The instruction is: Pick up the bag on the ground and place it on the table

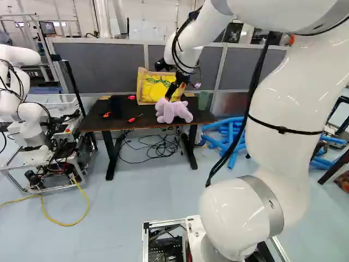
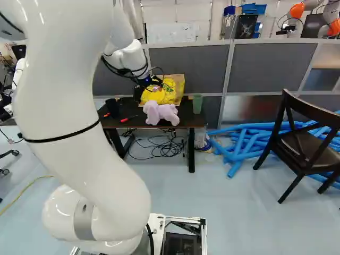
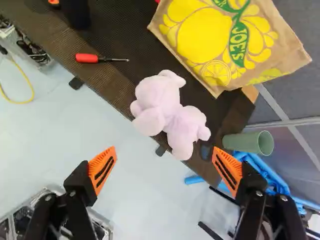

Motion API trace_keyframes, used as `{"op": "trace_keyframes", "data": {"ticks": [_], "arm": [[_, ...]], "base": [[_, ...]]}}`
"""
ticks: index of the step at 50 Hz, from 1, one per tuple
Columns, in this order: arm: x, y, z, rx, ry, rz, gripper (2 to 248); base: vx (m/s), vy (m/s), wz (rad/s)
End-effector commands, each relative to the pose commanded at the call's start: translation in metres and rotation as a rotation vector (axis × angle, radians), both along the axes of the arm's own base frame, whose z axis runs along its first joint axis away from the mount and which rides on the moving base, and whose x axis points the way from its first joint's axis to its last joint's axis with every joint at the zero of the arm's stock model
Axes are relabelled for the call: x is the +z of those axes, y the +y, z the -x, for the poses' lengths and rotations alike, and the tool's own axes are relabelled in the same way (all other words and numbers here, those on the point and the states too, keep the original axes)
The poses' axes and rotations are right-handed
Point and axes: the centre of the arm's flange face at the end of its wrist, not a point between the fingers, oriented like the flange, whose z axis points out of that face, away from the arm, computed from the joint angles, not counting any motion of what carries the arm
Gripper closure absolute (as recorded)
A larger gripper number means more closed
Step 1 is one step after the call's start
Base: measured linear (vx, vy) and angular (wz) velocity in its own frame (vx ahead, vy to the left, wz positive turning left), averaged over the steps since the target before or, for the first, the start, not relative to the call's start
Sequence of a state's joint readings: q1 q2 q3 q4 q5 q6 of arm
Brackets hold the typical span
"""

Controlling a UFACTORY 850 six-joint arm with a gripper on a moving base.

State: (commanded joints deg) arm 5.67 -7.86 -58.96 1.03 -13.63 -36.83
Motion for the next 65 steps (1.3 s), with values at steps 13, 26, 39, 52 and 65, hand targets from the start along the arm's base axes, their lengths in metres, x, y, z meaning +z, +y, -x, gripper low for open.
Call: {"op": "trace_keyframes", "data": {"ticks": [13,26,39,52,65], "arm": [[-0.028,-0.012,0.033,-0.097,-0.089,-0.072,3],[-0.055,-0.023,0.071,-0.187,-0.179,-0.151,3],[-0.079,-0.031,0.106,-0.257,-0.256,-0.224,3],[-0.099,-0.038,0.140,-0.316,-0.324,-0.294,3],[-0.117,-0.043,0.170,-0.362,-0.383,-0.356,3]], "base": [[0.000,0.000,0.000],[0.000,0.000,0.000],[0.000,0.000,0.000],[0.000,0.000,0.000],[0.000,0.000,0.000]]}}
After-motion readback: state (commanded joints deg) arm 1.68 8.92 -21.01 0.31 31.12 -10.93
